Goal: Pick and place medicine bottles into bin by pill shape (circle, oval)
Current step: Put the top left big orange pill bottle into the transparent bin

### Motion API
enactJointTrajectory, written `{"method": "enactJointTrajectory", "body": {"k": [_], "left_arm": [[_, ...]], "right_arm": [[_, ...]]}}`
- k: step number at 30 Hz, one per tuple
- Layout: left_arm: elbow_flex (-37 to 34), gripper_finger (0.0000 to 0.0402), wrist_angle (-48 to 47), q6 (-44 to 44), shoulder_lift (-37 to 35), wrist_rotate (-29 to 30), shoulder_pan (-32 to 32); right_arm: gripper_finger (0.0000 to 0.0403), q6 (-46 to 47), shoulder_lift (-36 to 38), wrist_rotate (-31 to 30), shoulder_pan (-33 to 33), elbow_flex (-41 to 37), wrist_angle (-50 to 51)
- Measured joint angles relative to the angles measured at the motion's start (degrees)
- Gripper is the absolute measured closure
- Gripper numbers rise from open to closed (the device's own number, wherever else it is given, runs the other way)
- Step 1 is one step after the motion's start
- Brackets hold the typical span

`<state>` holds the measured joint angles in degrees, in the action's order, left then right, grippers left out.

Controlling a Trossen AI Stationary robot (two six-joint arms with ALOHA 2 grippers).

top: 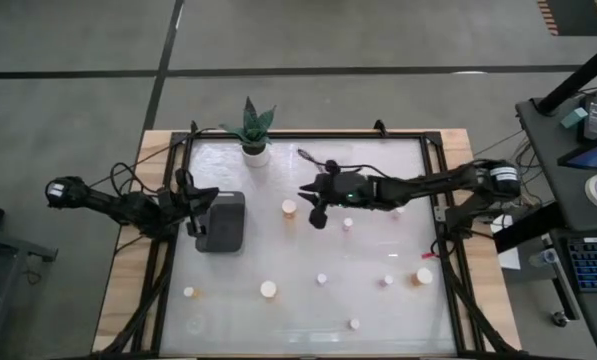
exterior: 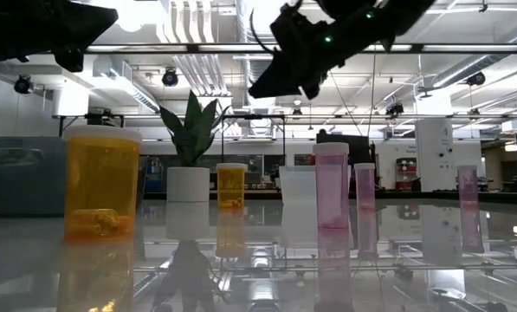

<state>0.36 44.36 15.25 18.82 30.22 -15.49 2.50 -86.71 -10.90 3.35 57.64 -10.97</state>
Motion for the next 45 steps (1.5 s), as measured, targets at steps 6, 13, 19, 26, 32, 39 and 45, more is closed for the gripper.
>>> {"method": "enactJointTrajectory", "body": {"k": [6,13,19,26,32,39,45], "left_arm": [[0.0,0.0398,-0.05,0.0,-0.04,0.0,0.0],[0.0,0.0398,-0.29,0.02,-0.03,0.02,0.0],[0.0,0.0398,-0.35,0.04,0.28,0.02,-0.02],[0.0,0.0398,-0.35,0.07,0.27,0.02,-0.04],[0.0,0.0398,-0.29,0.08,0.19,0.07,-0.02],[0.0,0.0398,-0.33,0.09,0.28,0.08,-0.02],[0.0,0.0398,-0.29,0.09,0.23,0.22,0.0]], "right_arm": [[0.0335,-1.83,-6.66,0.43,-0.1,10.69,14.69],[0.0335,-4.61,-13.13,0.82,-0.1,20.94,25.55],[0.0322,-4.58,-15.97,0.88,-0.04,24.82,27.73],[0.0242,-1.0,-16.58,0.88,0.07,25.64,29.66],[0.0166,0.28,-18.32,0.86,0.06,25.55,29.97],[0.0088,0.68,-22.32,0.84,0.43,25.47,30.54],[0.006,0.42,-25.22,0.83,0.62,25.47,30.09]]}}
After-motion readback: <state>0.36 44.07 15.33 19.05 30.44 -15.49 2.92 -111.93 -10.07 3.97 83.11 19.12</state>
